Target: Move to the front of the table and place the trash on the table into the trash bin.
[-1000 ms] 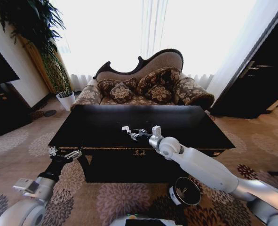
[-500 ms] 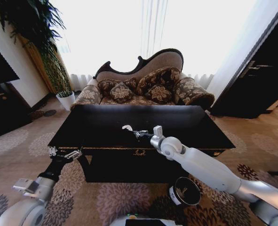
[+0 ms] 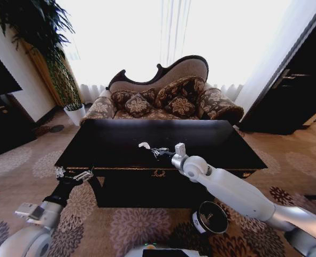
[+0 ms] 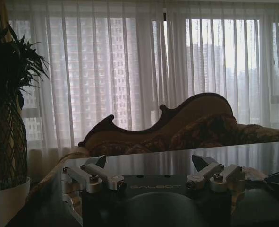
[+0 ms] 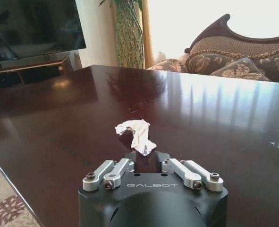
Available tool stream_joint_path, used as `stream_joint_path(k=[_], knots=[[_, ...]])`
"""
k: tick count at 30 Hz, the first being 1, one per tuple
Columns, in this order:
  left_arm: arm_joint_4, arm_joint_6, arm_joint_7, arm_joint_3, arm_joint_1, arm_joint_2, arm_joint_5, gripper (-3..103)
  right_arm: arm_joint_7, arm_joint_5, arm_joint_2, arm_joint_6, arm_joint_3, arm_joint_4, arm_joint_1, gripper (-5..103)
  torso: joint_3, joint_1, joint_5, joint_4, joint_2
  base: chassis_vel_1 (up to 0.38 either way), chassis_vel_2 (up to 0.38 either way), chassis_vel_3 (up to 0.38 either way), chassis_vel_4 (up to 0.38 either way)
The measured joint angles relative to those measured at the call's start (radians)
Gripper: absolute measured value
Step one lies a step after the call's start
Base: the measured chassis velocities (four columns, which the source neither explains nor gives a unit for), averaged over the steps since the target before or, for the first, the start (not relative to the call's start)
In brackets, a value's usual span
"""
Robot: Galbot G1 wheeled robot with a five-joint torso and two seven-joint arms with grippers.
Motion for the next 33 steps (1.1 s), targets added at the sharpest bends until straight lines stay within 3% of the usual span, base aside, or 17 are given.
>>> stream_joint_path(k=[2,3,5,9,11,14,23,24,26,28,29,33], knots=[[0.000,0.000,0.000,0.000,0.000,0.000,0.000,100,-0.001,0.000,0.001,0.000,-0.002,-0.003,0.005,28,0.000,0.000,0.0000,0.0000,0.000,0.000,0.000,0.000,0.000],[0.000,0.000,0.000,0.000,0.000,0.000,0.000,100,-0.002,0.001,0.004,-0.001,-0.007,-0.006,0.010,39,0.000,0.000,0.0000,0.0000,0.000,0.000,0.000,0.000,0.000],[0.000,0.000,0.000,0.000,0.000,0.000,0.000,100,-0.002,0.001,0.007,-0.001,-0.012,-0.009,0.015,39,0.000,0.000,0.0000,0.0000,0.000,0.000,0.000,0.000,0.000],[0.000,0.000,0.000,0.000,0.000,0.000,0.000,100,-0.001,0.001,0.027,-0.002,-0.045,-0.028,0.053,61,0.000,0.000,0.0000,0.0000,0.000,0.000,0.000,0.000,0.000],[0.000,0.000,0.000,0.000,0.000,0.000,0.000,100,0.000,0.001,0.033,-0.002,-0.057,-0.034,0.067,61,0.000,0.000,0.0000,0.0000,0.000,0.000,0.000,0.000,0.000],[0.000,0.000,0.000,0.000,0.000,0.000,0.000,100,0.005,0.000,0.051,-0.002,-0.098,-0.054,0.116,79,0.000,0.000,-0.0001,0.0001,0.000,0.000,0.000,0.000,0.000],[0.000,0.000,0.000,0.000,0.000,0.000,0.000,100,0.008,-0.006,0.075,0.006,-0.154,-0.088,0.170,54,0.000,0.000,-0.0001,0.0001,0.000,0.000,0.000,0.000,0.000],[0.000,0.000,0.000,0.000,0.000,0.000,0.000,100,0.008,-0.006,0.076,0.007,-0.155,-0.090,0.171,43,0.000,0.000,-0.0001,0.0000,0.000,0.000,0.000,0.000,0.000],[0.000,0.000,0.000,0.000,0.000,0.000,0.000,100,0.008,-0.006,0.076,0.008,-0.155,-0.091,0.171,43,0.000,0.000,-0.0001,0.0000,0.000,0.000,0.000,0.000,0.000],[0.000,0.000,0.000,0.000,0.000,0.000,0.000,100,0.007,-0.006,0.076,0.011,-0.154,-0.092,0.168,33,0.000,0.000,-0.0001,0.0001,0.000,0.000,0.000,0.000,0.000],[0.000,0.000,0.000,0.000,0.000,0.000,0.000,100,0.007,-0.006,0.076,0.011,-0.154,-0.092,0.168,33,0.000,0.000,-0.0001,0.0001,0.000,0.000,0.000,0.000,0.000],[0.000,0.000,0.000,0.000,0.000,0.000,0.000,100,0.008,-0.005,0.072,0.012,-0.145,-0.083,0.158,11,0.000,0.000,0.0000,0.0000,0.000,0.000,0.000,0.000,0.000]])
